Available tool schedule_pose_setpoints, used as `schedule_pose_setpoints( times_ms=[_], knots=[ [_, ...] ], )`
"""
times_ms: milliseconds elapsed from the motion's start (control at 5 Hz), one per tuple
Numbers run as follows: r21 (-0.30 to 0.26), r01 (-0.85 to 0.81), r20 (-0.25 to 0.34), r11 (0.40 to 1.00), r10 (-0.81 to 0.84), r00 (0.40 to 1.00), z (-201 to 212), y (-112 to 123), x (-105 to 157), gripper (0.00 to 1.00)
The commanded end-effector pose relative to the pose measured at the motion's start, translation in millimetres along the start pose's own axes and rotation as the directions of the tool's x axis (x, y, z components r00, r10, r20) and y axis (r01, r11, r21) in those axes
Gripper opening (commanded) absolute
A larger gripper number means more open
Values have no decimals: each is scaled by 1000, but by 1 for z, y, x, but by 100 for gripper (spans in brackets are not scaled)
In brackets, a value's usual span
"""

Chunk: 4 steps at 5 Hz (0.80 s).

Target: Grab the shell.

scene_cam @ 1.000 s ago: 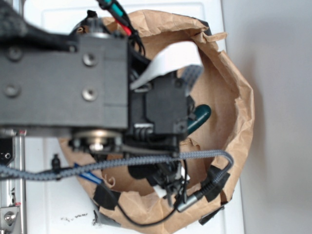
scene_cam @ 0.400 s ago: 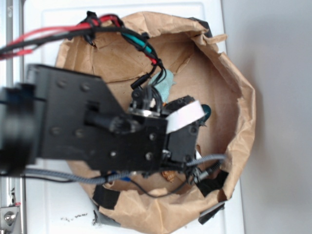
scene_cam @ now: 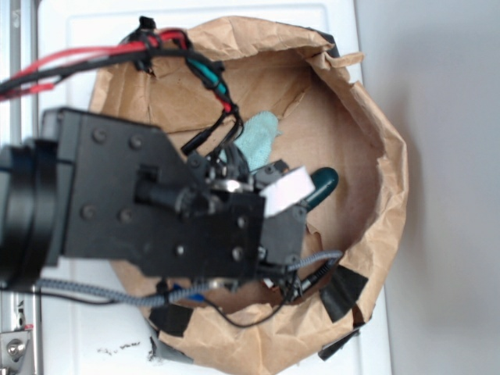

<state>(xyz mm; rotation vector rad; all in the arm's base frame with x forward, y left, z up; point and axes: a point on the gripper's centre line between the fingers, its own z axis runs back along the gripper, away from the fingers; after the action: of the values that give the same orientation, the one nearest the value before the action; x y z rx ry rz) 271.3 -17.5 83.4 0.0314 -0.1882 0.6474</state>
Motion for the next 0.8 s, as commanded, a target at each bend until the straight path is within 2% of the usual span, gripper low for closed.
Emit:
schedule_pose_setpoints(
  times_ms=[0,200,400,600],
  knots=[
    [-35,-7,34,999,8,999,14,-6,8,100],
    [-35,-7,34,999,8,999,14,-6,8,100],
    [27,-163,4,986,163,987,12,-11,9,100],
    [42,-324,14,945,323,946,8,-19,1,100]
  ],
)
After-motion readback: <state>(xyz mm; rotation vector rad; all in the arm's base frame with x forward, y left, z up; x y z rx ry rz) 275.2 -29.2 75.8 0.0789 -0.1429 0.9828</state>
